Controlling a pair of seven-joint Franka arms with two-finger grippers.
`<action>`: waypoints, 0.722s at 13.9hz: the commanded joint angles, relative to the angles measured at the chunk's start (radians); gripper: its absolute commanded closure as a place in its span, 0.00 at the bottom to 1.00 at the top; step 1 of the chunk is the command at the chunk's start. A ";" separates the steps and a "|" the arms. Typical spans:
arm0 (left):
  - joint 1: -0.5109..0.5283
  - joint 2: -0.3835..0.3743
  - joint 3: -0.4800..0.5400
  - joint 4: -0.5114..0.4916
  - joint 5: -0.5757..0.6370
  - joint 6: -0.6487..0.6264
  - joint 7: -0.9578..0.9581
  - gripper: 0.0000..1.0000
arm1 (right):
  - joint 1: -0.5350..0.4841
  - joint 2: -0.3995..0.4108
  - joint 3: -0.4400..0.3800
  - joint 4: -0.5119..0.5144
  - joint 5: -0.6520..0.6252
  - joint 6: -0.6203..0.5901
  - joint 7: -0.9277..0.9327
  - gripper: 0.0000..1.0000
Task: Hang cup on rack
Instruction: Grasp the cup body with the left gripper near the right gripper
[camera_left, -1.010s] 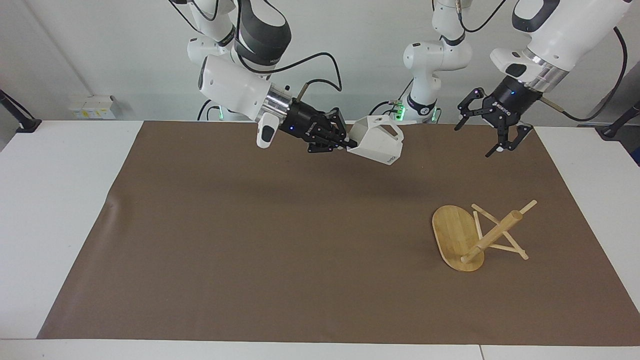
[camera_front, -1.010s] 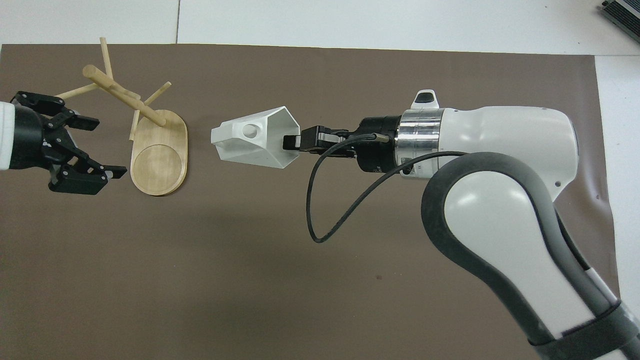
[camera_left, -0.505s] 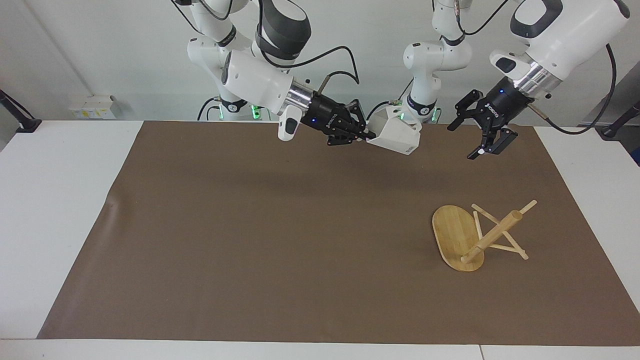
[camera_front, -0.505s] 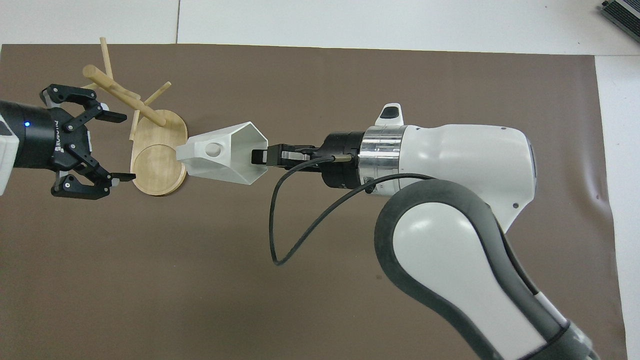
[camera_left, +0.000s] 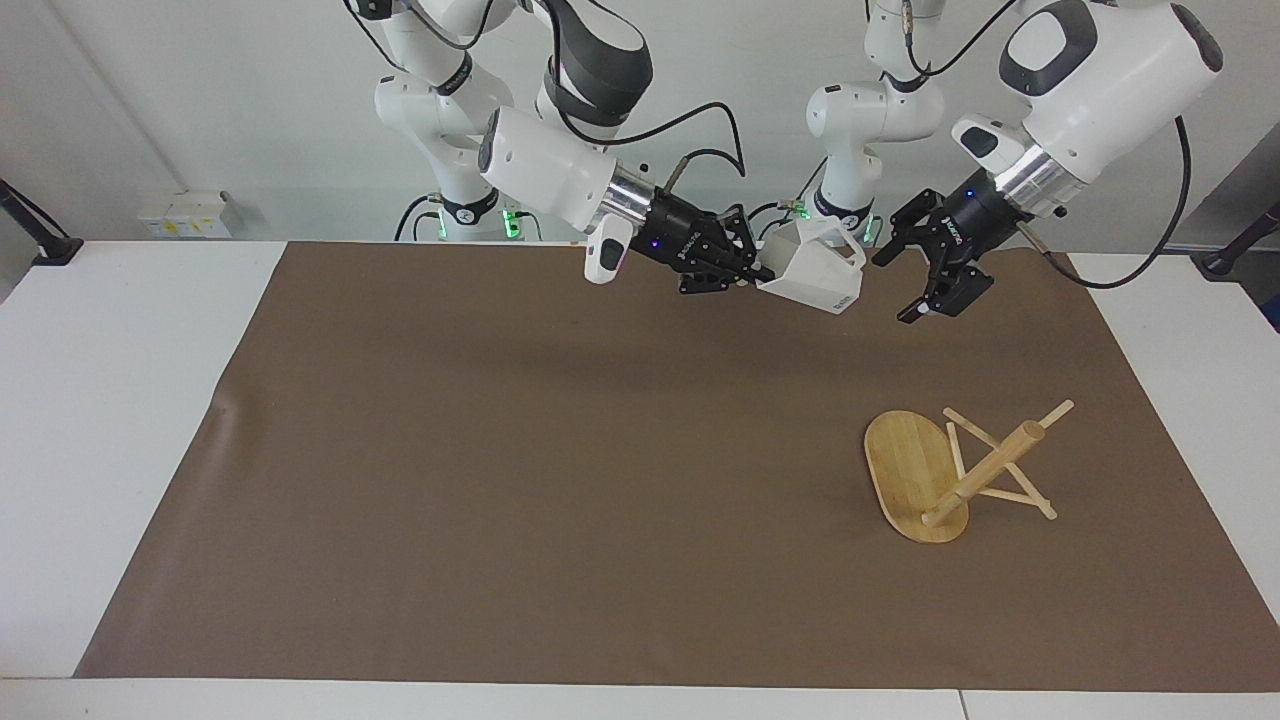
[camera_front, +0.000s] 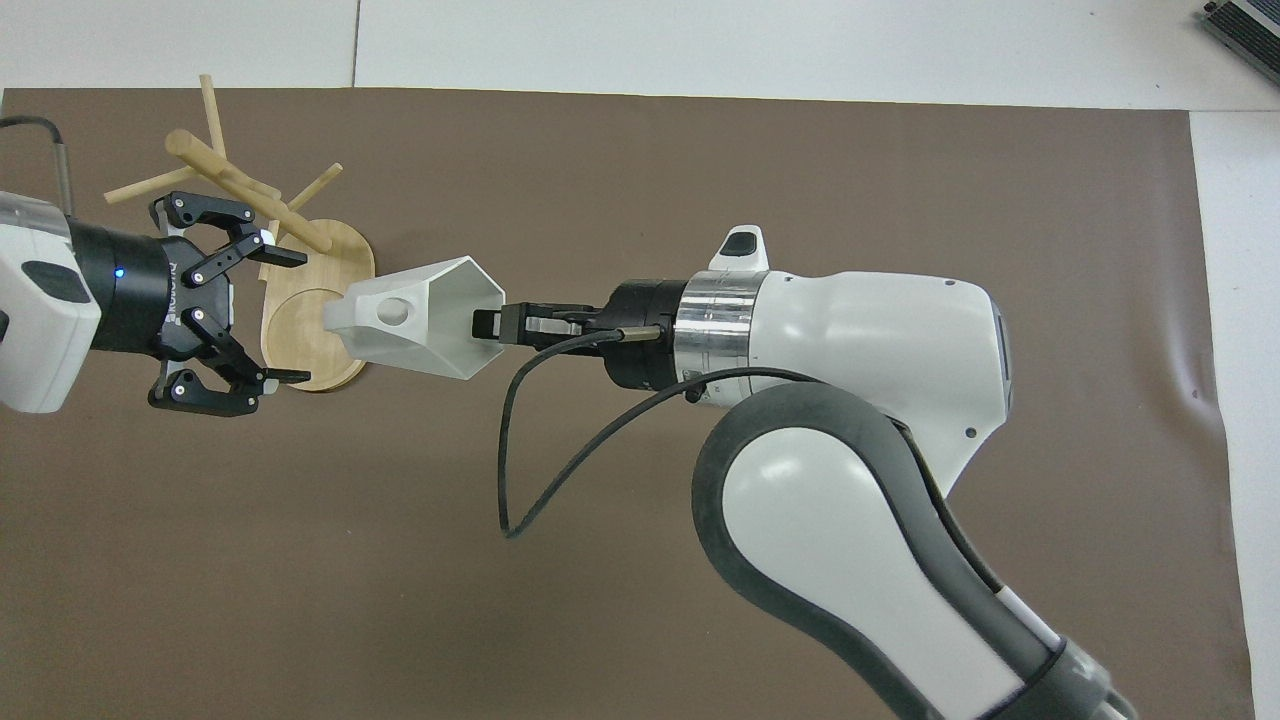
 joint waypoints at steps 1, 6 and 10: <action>-0.009 -0.056 0.011 -0.088 -0.049 0.038 0.028 0.00 | -0.001 0.002 0.019 -0.001 0.001 0.025 0.024 1.00; -0.050 -0.060 0.011 -0.110 -0.078 0.138 0.028 0.00 | 0.002 0.002 0.019 -0.006 -0.006 0.025 0.029 1.00; -0.072 -0.068 0.009 -0.123 -0.098 0.149 0.028 0.00 | 0.002 0.002 0.019 -0.006 -0.007 0.025 0.030 1.00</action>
